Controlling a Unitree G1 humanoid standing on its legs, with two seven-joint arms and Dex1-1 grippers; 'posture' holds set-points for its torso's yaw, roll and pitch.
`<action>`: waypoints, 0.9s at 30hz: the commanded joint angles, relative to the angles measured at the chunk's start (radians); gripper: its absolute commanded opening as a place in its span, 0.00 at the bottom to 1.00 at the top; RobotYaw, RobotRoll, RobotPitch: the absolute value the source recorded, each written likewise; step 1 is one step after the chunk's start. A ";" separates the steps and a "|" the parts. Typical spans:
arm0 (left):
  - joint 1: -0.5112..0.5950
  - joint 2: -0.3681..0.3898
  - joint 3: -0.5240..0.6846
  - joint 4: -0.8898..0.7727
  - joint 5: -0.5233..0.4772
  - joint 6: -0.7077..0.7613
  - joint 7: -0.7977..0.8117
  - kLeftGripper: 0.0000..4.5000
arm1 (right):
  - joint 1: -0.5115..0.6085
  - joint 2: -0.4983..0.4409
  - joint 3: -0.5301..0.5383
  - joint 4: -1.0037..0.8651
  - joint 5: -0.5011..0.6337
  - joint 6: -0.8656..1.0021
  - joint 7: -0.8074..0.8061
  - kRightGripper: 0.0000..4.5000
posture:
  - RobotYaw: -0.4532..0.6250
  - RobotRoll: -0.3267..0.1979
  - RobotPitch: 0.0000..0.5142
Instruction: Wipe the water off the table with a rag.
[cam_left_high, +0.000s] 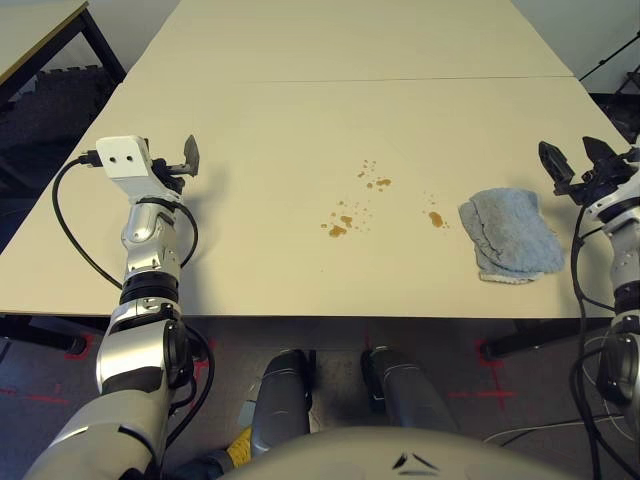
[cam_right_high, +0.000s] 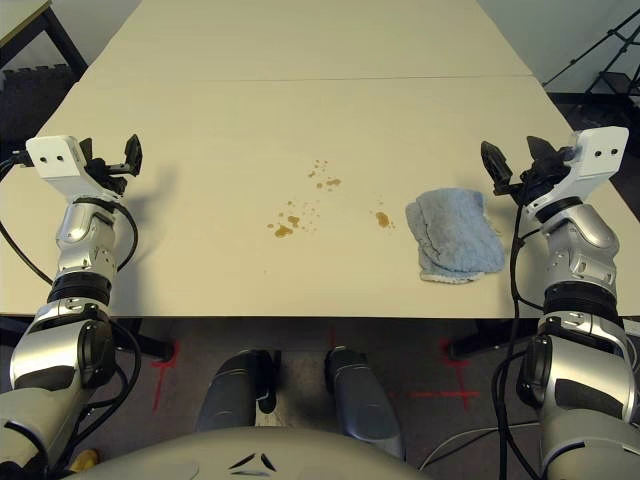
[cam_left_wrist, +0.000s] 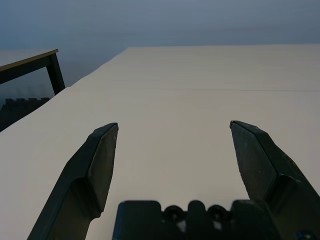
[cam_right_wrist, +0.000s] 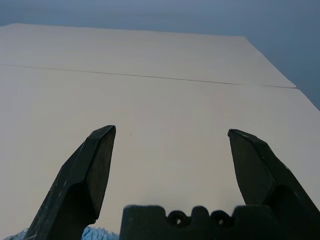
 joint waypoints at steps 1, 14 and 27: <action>-0.011 0.006 0.000 0.027 0.010 0.004 0.004 1.00 | -0.011 0.000 -0.012 0.027 0.004 -0.014 -0.002 1.00 | 0.22 0.62 0.20; -0.036 0.012 -0.022 0.001 -0.036 0.081 -0.256 1.00 | -0.007 -0.016 -0.016 0.022 0.011 -0.003 0.006 1.00 | 0.20 0.62 0.26; 0.140 0.142 -0.192 -0.456 -0.258 0.581 -1.024 1.00 | 0.047 0.007 -0.006 -0.038 0.013 0.036 -0.001 1.00 | 0.21 0.62 0.25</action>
